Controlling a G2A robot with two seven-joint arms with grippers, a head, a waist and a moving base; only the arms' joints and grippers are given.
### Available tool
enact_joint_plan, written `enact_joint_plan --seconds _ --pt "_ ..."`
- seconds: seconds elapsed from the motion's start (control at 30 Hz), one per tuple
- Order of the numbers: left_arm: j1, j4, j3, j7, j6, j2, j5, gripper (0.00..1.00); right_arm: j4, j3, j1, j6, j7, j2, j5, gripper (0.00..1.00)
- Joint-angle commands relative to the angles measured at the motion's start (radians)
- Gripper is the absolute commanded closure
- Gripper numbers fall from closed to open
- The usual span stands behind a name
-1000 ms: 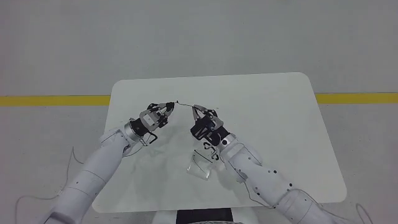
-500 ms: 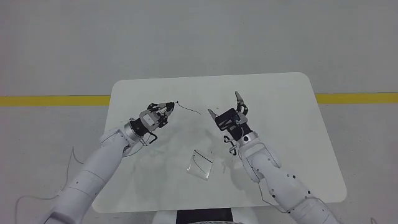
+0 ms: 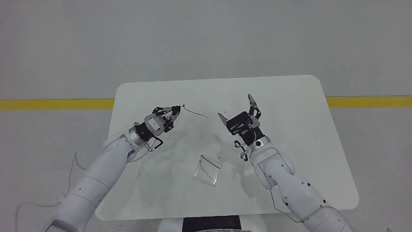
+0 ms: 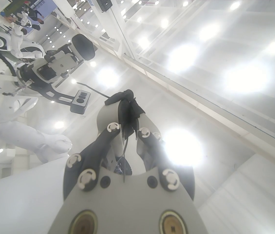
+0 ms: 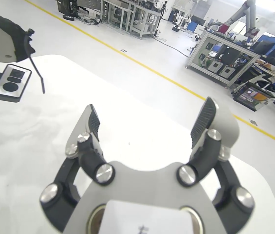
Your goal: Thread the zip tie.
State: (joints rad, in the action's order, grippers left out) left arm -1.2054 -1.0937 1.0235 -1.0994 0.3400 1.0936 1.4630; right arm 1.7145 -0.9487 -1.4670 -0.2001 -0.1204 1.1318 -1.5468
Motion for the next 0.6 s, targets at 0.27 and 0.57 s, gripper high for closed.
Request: enact_joint_plan --seconds 0.27,0.57 --pt "0.000 0.000 0.000 0.000 0.000 0.000 0.000 1.00 0.073 -0.061 -0.073 0.026 -0.046 -0.003 0.034 0.00" --pt "0.000 0.000 0.000 0.000 0.000 0.000 0.000 1.00 0.073 -0.061 -0.073 0.026 -0.046 -0.003 0.034 0.00"
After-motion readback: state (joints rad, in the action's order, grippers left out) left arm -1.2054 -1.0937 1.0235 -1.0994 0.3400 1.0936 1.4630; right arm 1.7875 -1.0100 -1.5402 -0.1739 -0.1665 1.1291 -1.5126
